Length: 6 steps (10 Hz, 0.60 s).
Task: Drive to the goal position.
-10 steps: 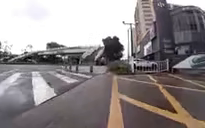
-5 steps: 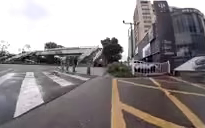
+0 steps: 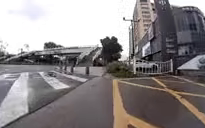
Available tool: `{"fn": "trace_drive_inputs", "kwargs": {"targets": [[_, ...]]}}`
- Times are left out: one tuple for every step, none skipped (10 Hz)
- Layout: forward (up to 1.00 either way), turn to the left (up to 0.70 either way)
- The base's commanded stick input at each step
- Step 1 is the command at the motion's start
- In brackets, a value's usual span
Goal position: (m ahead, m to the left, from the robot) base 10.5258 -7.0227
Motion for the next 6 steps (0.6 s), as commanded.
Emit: {"fn": "trace_drive_inputs", "kwargs": {"targets": [[0.7,0.0],[0.7,0.0],[0.7,0.0],[0.7,0.0],[0.7,0.0],[0.7,0.0]]}}
